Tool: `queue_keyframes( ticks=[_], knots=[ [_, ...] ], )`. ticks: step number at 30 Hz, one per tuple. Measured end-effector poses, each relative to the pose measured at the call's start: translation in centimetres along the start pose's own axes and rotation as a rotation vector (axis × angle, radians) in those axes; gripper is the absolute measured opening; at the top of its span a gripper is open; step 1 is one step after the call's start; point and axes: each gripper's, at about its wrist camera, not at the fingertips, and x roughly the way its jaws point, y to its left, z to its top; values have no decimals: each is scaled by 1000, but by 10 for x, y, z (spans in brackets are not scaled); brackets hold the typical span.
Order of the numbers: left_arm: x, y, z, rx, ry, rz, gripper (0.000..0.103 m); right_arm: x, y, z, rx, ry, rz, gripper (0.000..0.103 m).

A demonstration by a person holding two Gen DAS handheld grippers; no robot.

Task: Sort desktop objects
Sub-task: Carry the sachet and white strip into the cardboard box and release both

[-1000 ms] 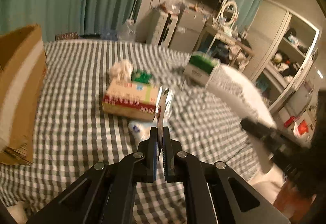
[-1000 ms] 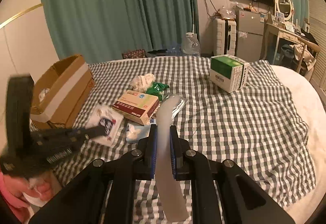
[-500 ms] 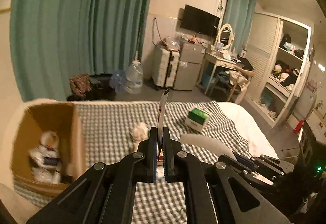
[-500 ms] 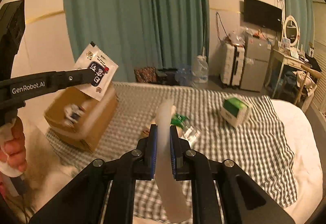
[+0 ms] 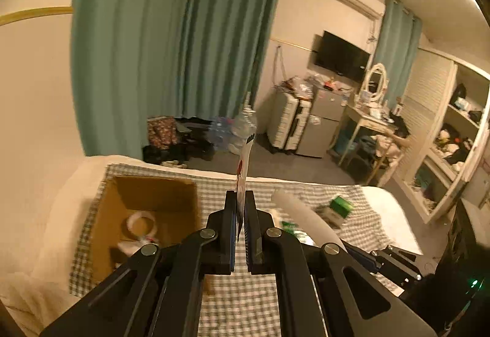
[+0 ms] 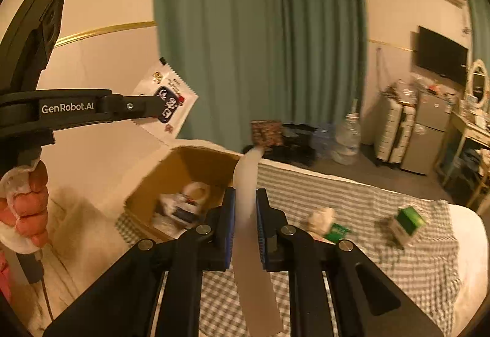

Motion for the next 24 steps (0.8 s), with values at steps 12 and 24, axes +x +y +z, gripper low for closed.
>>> queue_keyframes(
  ticks=[12, 24],
  knots=[
    [75, 118, -48, -124, 123, 118, 5, 135, 62, -1, -34, 135, 109, 13],
    [133, 160, -88, -145, 210, 217, 85, 201, 41, -10, 65, 101, 116, 68]
  ],
)
